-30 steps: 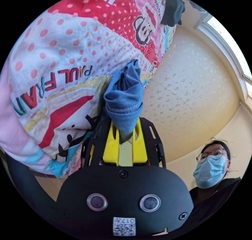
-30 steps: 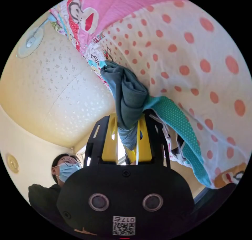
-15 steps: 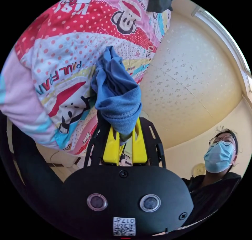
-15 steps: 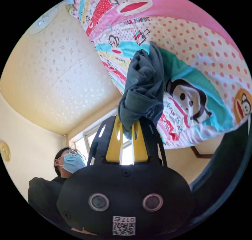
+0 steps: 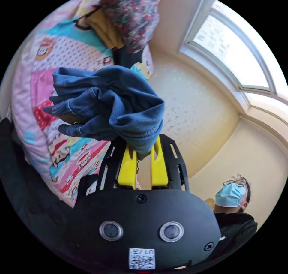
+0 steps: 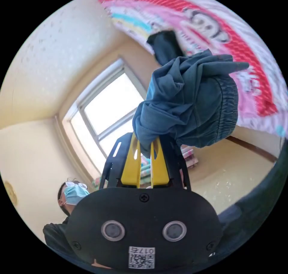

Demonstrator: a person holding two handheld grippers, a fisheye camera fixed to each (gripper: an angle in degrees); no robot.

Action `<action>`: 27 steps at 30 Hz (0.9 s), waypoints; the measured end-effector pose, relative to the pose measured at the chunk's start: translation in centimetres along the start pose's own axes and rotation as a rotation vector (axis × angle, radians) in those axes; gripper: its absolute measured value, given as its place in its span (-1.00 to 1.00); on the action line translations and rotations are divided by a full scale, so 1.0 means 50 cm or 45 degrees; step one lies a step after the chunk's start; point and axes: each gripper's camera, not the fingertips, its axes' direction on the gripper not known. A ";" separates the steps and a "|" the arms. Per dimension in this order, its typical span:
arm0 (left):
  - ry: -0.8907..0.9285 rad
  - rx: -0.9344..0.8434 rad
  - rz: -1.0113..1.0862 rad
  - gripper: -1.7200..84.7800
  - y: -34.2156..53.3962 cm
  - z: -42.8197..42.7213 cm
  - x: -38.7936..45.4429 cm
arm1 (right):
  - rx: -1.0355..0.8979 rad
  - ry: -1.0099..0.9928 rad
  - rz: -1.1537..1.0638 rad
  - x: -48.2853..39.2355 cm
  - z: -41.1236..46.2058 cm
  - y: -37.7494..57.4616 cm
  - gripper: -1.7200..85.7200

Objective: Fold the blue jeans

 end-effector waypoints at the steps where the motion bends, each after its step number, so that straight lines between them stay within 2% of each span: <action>1: 0.068 0.044 0.131 -0.79 -0.036 -0.019 0.075 | -0.061 -0.013 -0.045 -0.020 0.048 -0.013 -0.88; 3: 0.138 0.094 0.361 -0.79 -0.087 -0.047 0.198 | -0.294 -0.075 -0.233 -0.099 0.235 -0.049 -0.88; 4: 0.149 0.130 0.526 -0.79 -0.114 -0.065 0.276 | -0.340 -0.086 -0.282 -0.117 0.276 -0.055 -0.88; 7: 0.146 0.213 0.796 -0.79 -0.184 -0.106 0.405 | -0.481 -0.081 -0.503 -0.171 0.448 -0.077 -0.88; 11: 0.152 0.324 0.885 -0.79 -0.307 -0.151 0.405 | -0.579 0.043 -0.746 -0.120 0.611 -0.140 -0.86; 14: 0.041 0.438 0.797 -0.78 -0.428 -0.177 0.274 | -0.478 0.300 -0.862 0.020 0.631 -0.206 -0.86; 17: -0.120 0.455 0.518 -0.73 -0.519 -0.185 0.041 | -0.473 0.504 -0.642 0.239 0.566 -0.294 -0.85; 18: -0.118 0.476 0.427 -0.73 -0.519 -0.196 -0.062 | -0.501 0.454 -0.472 0.332 0.509 -0.310 -0.85; 20: 0.025 0.472 0.308 -0.76 -0.477 -0.217 -0.200 | -0.507 0.269 -0.375 0.419 0.408 -0.281 -0.88; 21: 0.152 0.458 0.314 -0.79 -0.427 -0.228 -0.266 | -0.501 0.305 -0.381 0.442 0.339 -0.238 -0.89; 23: 0.135 0.363 0.269 -0.83 -0.340 -0.239 -0.337 | -0.555 0.501 -0.356 0.463 0.236 -0.159 -0.92; 25: -0.135 0.203 0.138 -0.93 -0.203 -0.262 -0.389 | -0.584 0.732 -0.239 0.478 0.125 -0.072 -0.93; 27: -0.289 0.088 0.070 -0.96 -0.115 -0.285 -0.395 | -0.560 1.015 -0.081 0.459 -0.030 0.043 -0.94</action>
